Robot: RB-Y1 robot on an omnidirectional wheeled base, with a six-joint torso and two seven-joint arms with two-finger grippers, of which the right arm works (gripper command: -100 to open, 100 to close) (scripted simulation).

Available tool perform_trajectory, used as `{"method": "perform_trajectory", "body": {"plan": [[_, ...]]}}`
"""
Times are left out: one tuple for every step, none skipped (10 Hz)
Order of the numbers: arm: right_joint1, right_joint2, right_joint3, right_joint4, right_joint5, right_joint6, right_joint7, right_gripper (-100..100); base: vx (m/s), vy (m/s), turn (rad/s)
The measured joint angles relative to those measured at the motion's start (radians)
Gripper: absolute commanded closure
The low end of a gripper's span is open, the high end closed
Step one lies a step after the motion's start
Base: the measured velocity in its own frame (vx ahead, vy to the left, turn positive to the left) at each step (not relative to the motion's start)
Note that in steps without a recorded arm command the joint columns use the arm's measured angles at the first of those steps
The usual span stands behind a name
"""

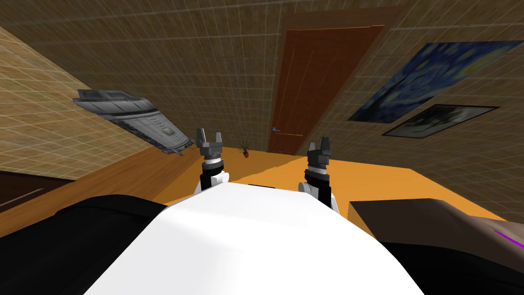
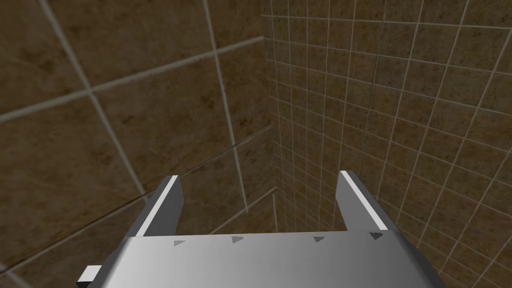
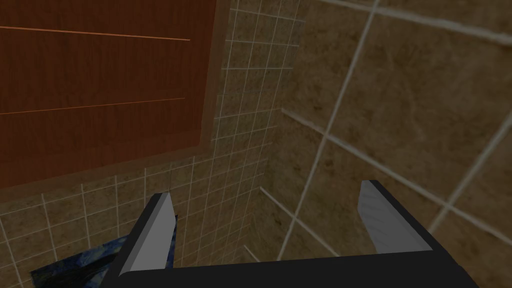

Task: Pull the door open

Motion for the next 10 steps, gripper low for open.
{"method": "perform_trajectory", "body": {"plan": [[-0.005, -0.003, -0.001, 0.013, 0.001, -0.002, -0.002, -100, 0.120, -0.007, -0.008], [-0.016, -0.006, -0.002, 0.032, 0.004, -0.003, -0.004, -100, 0.123, 0.009, 0.001], [-0.020, -0.011, -0.005, 0.052, 0.004, -0.010, -0.007, -100, 0.111, 0.028, -0.005], [-0.027, -0.013, -0.006, 0.071, 0.006, -0.016, -0.010, -100, 0.098, 0.033, -0.005], [-0.037, -0.017, -0.010, 0.091, 0.006, -0.020, -0.013, -100, 0.113, 0.025, -0.008], [-0.042, -0.014, -0.003, 0.114, 0.013, -0.028, -0.012, -100, 0.108, 0.005, -0.005], [-0.048, -0.015, -0.001, 0.134, 0.017, -0.033, -0.013, -100, 0.109, 0.001, -0.001], [-0.056, -0.022, -0.007, 0.152, 0.016, -0.037, -0.018, -100, 0.101, 0.010, -0.003], [-0.064, -0.026, -0.011, 0.173, 0.016, -0.042, -0.022, -100, 0.081, 0.024, -0.004], [-0.073, -0.027, -0.013, 0.194, 0.018, -0.047, -0.025, -100, 0.083, 0.016, -0.008]]}}
